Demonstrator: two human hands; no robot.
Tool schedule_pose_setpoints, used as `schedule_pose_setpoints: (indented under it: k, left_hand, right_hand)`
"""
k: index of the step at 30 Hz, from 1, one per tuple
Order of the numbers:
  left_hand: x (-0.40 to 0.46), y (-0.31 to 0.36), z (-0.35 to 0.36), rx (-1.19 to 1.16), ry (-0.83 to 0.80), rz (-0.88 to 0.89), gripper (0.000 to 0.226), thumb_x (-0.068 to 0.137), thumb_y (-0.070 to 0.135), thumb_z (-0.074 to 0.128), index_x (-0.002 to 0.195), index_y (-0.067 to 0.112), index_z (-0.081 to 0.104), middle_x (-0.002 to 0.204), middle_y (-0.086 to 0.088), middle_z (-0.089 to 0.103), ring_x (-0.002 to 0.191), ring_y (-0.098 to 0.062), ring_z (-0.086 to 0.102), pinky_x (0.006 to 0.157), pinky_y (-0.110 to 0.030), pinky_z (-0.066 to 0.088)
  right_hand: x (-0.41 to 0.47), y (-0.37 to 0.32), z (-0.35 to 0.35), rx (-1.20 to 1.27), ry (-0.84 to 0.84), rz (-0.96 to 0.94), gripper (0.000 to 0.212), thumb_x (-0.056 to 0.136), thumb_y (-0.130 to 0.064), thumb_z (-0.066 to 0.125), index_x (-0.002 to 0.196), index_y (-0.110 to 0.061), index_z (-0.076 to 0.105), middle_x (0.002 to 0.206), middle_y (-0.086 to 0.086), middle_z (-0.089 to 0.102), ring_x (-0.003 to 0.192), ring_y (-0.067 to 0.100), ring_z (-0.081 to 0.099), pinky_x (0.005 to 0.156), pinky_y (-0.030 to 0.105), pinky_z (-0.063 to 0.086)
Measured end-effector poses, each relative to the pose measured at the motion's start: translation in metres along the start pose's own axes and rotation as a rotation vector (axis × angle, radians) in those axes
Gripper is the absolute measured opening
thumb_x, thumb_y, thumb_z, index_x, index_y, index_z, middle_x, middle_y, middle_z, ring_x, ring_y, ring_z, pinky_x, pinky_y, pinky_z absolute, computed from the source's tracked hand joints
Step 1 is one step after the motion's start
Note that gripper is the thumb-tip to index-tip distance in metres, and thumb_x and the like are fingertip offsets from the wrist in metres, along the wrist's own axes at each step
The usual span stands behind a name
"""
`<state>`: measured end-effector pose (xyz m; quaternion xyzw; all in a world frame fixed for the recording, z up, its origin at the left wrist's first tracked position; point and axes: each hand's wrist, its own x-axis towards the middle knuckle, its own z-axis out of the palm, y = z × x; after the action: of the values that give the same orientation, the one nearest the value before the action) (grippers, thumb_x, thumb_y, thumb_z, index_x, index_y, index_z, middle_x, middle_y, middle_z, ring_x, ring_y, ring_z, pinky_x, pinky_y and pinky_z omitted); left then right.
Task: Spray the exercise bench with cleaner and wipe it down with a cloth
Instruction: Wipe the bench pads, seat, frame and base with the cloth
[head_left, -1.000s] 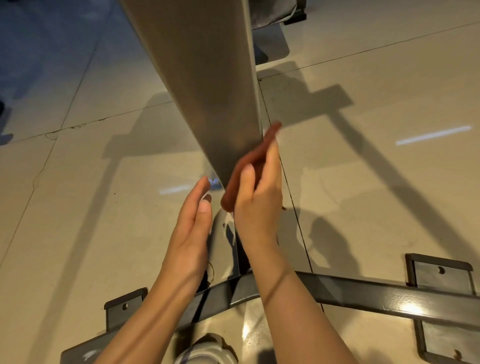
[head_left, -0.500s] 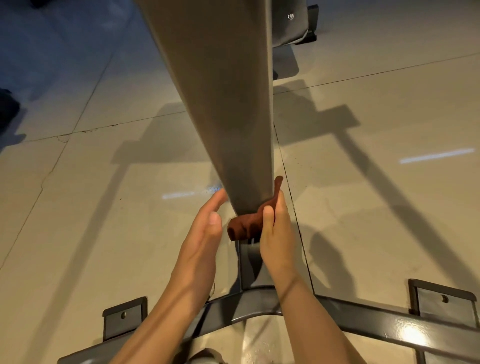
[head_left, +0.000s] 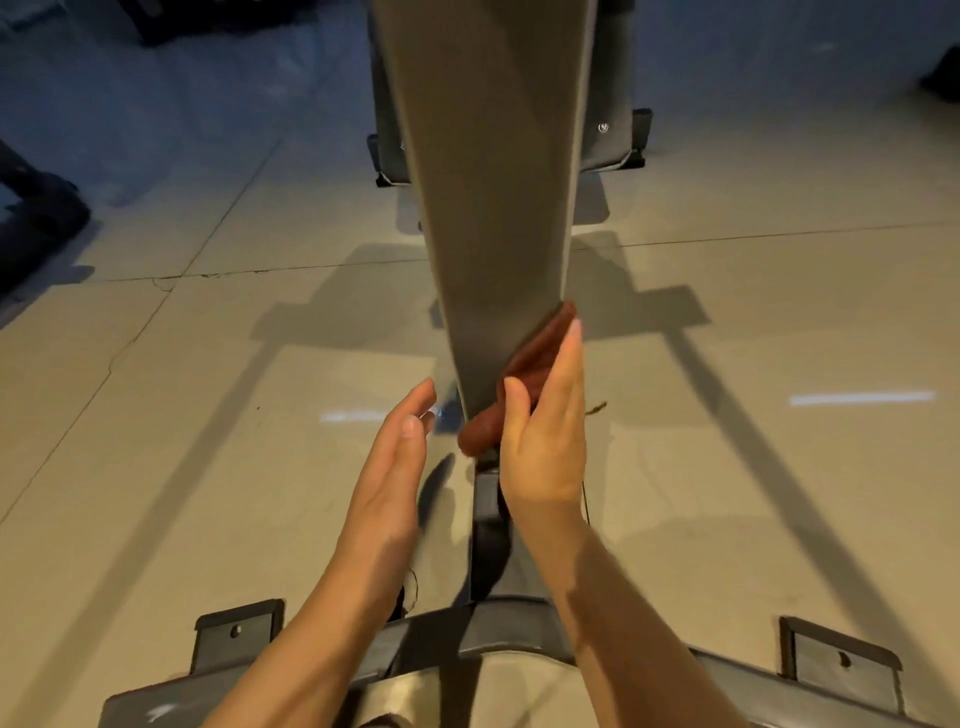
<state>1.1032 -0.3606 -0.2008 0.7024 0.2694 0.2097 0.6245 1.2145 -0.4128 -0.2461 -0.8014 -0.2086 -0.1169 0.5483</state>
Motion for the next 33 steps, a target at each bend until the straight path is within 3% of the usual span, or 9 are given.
schedule_pose_setpoints:
  k: [2,8,11,14,18,23,26,28,33]
  left_hand:
    - [-0.002,0.004,0.004,0.003,-0.004,-0.006,0.057,0.091,0.061,0.035,0.142,0.037,0.039,0.143,0.026,0.042,0.130,0.010,0.038,0.085,0.004,0.033]
    - [0.005,0.005,0.009,0.026,0.006,-0.022,0.056,0.091,0.063,0.038,0.142,0.039,0.039,0.143,0.025,0.041,0.129,0.011,0.038,0.081,0.006,0.034]
    - [0.011,0.008,0.003,0.018,0.032,-0.027,0.053,0.091,0.063,0.035,0.140,0.042,0.039,0.141,0.028,0.042,0.129,0.011,0.039,0.088,0.001,0.034]
    - [0.019,0.011,-0.003,0.025,0.061,0.008,0.053,0.085,0.065,0.030,0.134,0.050,0.040,0.138,0.034,0.044,0.129,0.012,0.039,0.100,-0.011,0.029]
    - [0.020,0.019,-0.011,-0.022,0.084,0.012,0.051,0.086,0.067,0.033,0.131,0.049,0.044,0.135,0.033,0.047,0.124,0.012,0.044,0.097,-0.011,0.032]
    - [0.007,0.006,-0.005,-0.019,0.012,-0.035,0.047,0.089,0.052,0.034,0.132,0.041,0.047,0.129,0.032,0.049,0.117,0.019,0.046,0.081,0.004,0.035]
    - [0.004,-0.022,-0.005,0.034,0.065,-0.151,0.025,0.101,0.043,0.038,0.123,0.043,0.050,0.124,0.027,0.052,0.122,0.007,0.048,0.090,-0.005,0.033]
    - [-0.001,-0.038,-0.008,0.106,0.061,-0.207,0.023,0.096,0.049,0.041,0.118,0.045,0.048,0.130,0.020,0.050,0.127,-0.003,0.044,0.098,-0.018,0.030]
    - [-0.026,-0.046,0.002,0.150,-0.015,-0.226,0.023,0.101,0.030,0.042,0.118,0.044,0.046,0.126,0.022,0.045,0.120,0.005,0.040,0.086,0.003,0.026]
  right_hand:
    - [-0.024,0.027,-0.003,0.013,-0.149,0.102,0.062,0.101,-0.029,0.047,0.138,-0.053,0.004,0.152,-0.004,0.033,0.140,0.018,0.037,0.109,0.023,0.031]
    - [-0.037,0.026,-0.003,0.115,-0.068,0.224,0.068,0.100,-0.008,0.048,0.135,-0.053,0.011,0.145,-0.014,0.030,0.128,-0.004,0.028,0.090,-0.011,0.019]
    - [-0.023,-0.016,-0.013,0.158,0.061,0.013,0.063,0.099,-0.002,0.043,0.147,-0.038,0.022,0.148,-0.007,0.032,0.135,-0.010,0.027,0.103,0.000,0.026]
    - [0.019,-0.050,-0.020,0.026,0.163,-0.455,0.060,0.095,0.010,0.048,0.149,-0.008,0.028,0.157,0.012,0.025,0.150,0.023,0.015,0.121,0.039,0.022]
    - [0.082,-0.027,-0.032,-0.386,0.161,-1.024,0.053,0.098,-0.008,0.052,0.147,-0.015,0.034,0.152,0.005,0.029,0.151,0.018,0.004,0.113,0.053,0.031]
    - [0.049,0.032,-0.043,-0.842,-0.182,-1.178,0.079,0.084,-0.004,0.060,0.153,-0.017,0.024,0.164,0.005,0.006,0.150,0.024,0.012,0.121,0.049,-0.003]
    - [0.020,0.059,-0.046,-1.085,-0.608,-1.155,0.081,0.059,-0.009,0.076,0.137,-0.014,0.055,0.144,0.000,0.052,0.124,0.020,0.055,0.121,0.040,-0.012]
    - [0.018,0.057,-0.052,-1.157,-0.782,-1.091,0.074,0.055,-0.016,0.082,0.127,-0.015,0.064,0.122,-0.003,0.067,0.113,0.018,0.062,0.122,0.037,-0.006]
    - [0.057,0.005,-0.073,-0.990,-0.450,-1.196,0.056,0.096,-0.028,0.038,0.150,-0.012,0.034,0.140,0.005,0.055,0.123,0.027,0.053,0.120,0.040,0.002]
